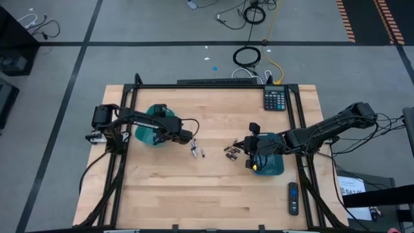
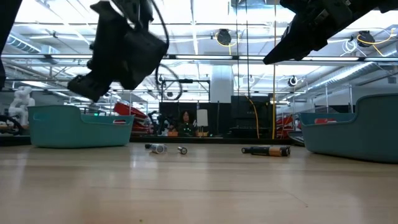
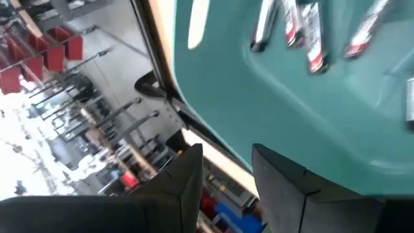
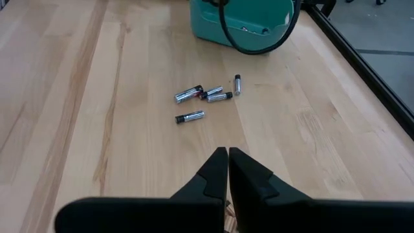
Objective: Sort batteries
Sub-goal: Put the silver battery into the green bin
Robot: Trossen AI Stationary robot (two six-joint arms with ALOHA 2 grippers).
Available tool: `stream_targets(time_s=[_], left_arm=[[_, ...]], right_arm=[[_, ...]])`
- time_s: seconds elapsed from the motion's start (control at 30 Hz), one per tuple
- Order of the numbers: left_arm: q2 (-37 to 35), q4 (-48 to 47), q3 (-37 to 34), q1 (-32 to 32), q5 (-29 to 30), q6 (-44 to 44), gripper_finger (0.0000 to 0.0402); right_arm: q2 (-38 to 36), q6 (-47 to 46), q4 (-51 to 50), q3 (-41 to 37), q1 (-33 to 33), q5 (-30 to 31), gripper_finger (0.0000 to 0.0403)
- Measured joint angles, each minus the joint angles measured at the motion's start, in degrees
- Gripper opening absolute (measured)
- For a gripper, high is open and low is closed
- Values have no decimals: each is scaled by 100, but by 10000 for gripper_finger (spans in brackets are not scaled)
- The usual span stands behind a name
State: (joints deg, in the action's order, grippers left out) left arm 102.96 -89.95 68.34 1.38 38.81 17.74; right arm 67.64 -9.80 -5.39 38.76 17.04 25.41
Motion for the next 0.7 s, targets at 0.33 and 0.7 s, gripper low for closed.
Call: stream_targets(time_s=[0.33, 0.7], left_arm=[[-7, 2865, 916, -690, -1644, -1191, 141], [-4, 3759, 495, -293, -2379, -1773, 212]], right_arm=[[0, 18, 35, 0, -9, 0, 6], [0, -4, 30, 0, -4, 0, 6]])
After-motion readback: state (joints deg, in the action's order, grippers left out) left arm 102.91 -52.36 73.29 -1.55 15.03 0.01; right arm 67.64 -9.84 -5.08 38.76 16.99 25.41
